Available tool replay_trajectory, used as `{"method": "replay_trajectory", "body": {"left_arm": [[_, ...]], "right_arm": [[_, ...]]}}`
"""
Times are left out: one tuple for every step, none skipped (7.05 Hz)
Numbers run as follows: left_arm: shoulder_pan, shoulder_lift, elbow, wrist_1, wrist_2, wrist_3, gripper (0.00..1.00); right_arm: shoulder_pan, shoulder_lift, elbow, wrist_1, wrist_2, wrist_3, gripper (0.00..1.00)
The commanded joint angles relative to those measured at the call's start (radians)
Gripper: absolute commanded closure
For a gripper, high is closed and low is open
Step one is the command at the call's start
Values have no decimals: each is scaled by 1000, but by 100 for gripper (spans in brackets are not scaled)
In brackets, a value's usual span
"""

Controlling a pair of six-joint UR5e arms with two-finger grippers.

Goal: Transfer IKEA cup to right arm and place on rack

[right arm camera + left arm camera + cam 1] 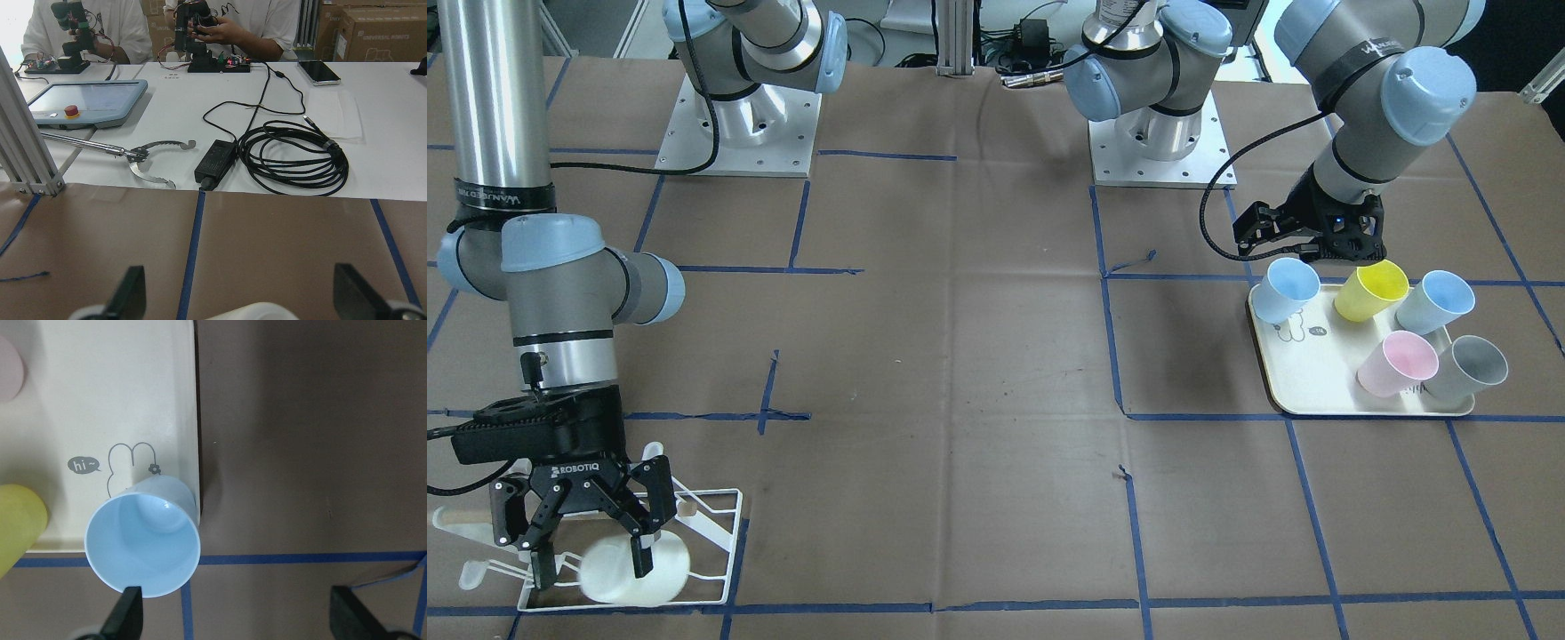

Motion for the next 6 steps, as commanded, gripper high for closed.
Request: {"method": "replay_trajectory", "body": {"left_arm": [[28, -60, -38, 104, 0, 41, 2], [39, -86, -56, 136, 0, 46, 3], [43, -93, -90, 168, 0, 46, 3], [43, -100, -125, 211, 0, 47, 3], [43, -119, -130, 237, 2, 49, 3], [45, -136, -127, 268, 2, 50, 4]], "right_arm": [[0, 0, -1, 0, 4, 0, 0], [0, -6, -6, -2, 4, 1, 0], [0, -20, -15, -3, 10, 1, 0], [2, -49, -23, -2, 13, 3, 0], [11, -94, -29, -2, 13, 9, 0], [41, -137, -30, -2, 10, 20, 0]]}}
